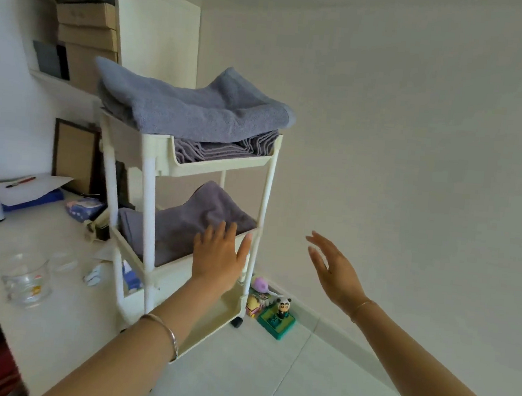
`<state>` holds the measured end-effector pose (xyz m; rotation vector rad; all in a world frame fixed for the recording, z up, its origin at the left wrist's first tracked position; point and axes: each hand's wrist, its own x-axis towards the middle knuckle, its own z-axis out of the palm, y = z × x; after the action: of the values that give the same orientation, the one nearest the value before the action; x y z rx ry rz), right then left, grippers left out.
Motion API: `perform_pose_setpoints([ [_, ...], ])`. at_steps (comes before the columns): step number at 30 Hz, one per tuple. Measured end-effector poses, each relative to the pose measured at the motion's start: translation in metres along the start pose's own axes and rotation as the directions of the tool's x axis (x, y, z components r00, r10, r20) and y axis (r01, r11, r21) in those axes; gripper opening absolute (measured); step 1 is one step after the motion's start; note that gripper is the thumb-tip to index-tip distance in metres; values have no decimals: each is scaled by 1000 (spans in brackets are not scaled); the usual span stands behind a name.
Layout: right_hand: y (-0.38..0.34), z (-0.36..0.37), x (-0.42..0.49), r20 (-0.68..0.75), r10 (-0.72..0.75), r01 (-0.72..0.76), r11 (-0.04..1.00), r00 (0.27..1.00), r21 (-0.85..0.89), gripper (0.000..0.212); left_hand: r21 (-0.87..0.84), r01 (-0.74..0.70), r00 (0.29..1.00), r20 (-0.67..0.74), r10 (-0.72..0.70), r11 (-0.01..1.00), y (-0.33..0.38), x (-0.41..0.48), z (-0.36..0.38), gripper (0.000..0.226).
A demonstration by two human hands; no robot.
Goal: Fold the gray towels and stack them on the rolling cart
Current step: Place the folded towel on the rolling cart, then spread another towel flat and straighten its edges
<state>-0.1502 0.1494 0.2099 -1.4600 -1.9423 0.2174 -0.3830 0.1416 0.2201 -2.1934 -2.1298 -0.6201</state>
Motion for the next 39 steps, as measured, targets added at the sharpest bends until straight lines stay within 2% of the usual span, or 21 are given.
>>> perform_pose_setpoints([
  [4,1,-51,-53,-147,97,-110,991,984,-79,41,-85,-236,971,2,237,968,62,-15,-10,58],
  [8,10,-89,-116,-240,193,-233,961,951,-151,40,-258,-377,920,8,392,890,113,-44,-5,61],
  [13,34,-127,-213,-330,359,-431,884,873,-179,41,-354,-499,815,120,568,791,176,-98,20,59],
  [16,52,-146,-271,-372,459,-542,826,806,-154,42,-401,-551,714,228,662,732,210,-138,39,57],
  [20,77,-163,-329,-384,577,-655,748,721,-106,42,-421,-583,625,314,714,695,249,-178,64,54],
  [24,109,-174,-370,-401,638,-718,693,657,-74,42,-432,-601,567,363,740,673,289,-204,91,58],
  [39,282,-201,-457,-211,826,-842,539,523,21,48,-444,-566,467,522,714,695,472,-270,219,59],
])
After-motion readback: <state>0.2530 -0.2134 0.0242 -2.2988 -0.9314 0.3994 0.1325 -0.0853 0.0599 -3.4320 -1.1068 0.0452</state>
